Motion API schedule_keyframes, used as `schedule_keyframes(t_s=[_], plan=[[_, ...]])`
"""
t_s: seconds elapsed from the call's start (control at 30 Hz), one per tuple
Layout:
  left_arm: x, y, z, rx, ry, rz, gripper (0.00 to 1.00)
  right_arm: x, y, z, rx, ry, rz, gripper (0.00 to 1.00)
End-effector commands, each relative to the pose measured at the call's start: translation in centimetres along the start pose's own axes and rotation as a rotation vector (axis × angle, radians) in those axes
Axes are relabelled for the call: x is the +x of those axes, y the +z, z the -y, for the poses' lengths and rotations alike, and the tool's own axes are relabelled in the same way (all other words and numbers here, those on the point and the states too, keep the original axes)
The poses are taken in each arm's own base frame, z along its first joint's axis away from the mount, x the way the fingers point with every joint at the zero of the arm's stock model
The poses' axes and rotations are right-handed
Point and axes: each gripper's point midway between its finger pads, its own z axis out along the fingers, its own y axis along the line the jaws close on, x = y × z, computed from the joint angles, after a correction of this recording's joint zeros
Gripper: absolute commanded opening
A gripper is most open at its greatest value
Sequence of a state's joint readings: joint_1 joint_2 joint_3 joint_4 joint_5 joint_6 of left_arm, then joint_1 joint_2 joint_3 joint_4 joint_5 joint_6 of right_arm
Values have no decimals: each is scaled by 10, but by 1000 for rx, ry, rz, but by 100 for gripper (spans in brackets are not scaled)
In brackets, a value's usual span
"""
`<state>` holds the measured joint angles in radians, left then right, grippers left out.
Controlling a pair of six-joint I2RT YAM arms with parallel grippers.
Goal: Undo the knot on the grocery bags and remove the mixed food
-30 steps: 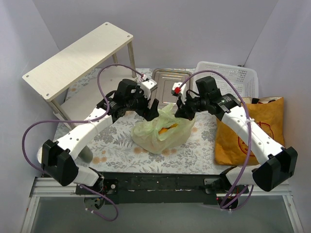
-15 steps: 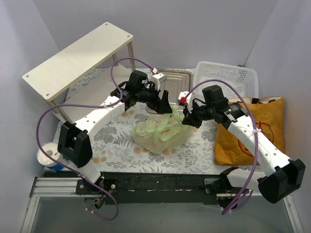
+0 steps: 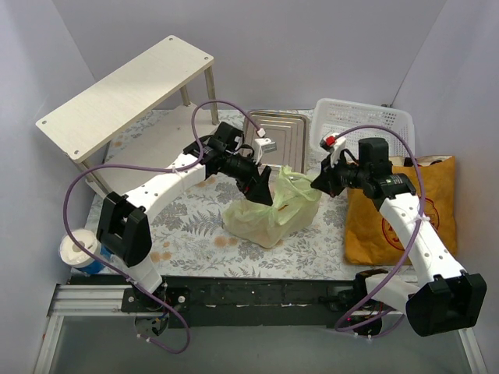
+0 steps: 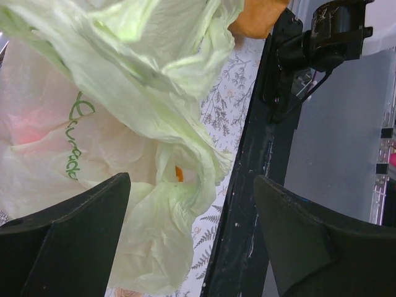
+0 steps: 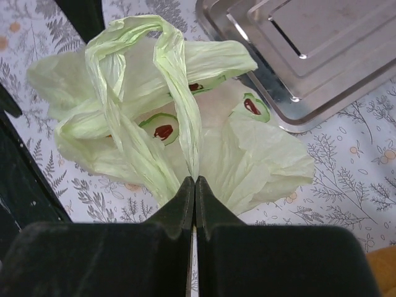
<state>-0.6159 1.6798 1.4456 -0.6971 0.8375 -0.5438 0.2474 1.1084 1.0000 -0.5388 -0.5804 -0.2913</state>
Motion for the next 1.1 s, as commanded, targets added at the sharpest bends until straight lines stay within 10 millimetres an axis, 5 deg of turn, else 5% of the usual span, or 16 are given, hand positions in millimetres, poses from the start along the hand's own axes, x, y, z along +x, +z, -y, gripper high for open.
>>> schedule_keyframes(t_s=[0.0, 0.37, 0.43, 0.47, 0.57, 0.7, 0.77, 0.8, 0.9, 1.07], plan=[[-31, 0, 0, -24, 53, 67, 80, -22, -3, 9, -1, 99, 104, 1], [-55, 39, -35, -22, -79, 92, 79, -27, -2, 20, -10, 191, 140, 1], [-57, 47, -39, -4, -83, 89, 66, -26, -3, 20, -9, 198, 141, 1], [-65, 46, -38, -4, -66, 103, 42, -26, -4, 20, -8, 199, 141, 1], [-74, 38, -40, -41, -1, 100, 0, -29, -6, 23, 11, 197, 140, 1], [-68, -6, -42, -175, 99, 86, 0, -52, -15, 36, 74, 139, 166, 1], [-74, -43, -37, -272, 173, 124, 0, -64, -16, 42, 88, 124, 168, 1], [-71, -62, -43, -329, 183, 137, 0, -87, -24, 43, 90, 79, 204, 1], [-95, -121, -27, -543, 388, 258, 0, -125, -32, 44, 72, 38, 252, 1], [-116, -201, 3, -819, 550, 442, 0, -144, -33, 46, 52, 62, 282, 1]])
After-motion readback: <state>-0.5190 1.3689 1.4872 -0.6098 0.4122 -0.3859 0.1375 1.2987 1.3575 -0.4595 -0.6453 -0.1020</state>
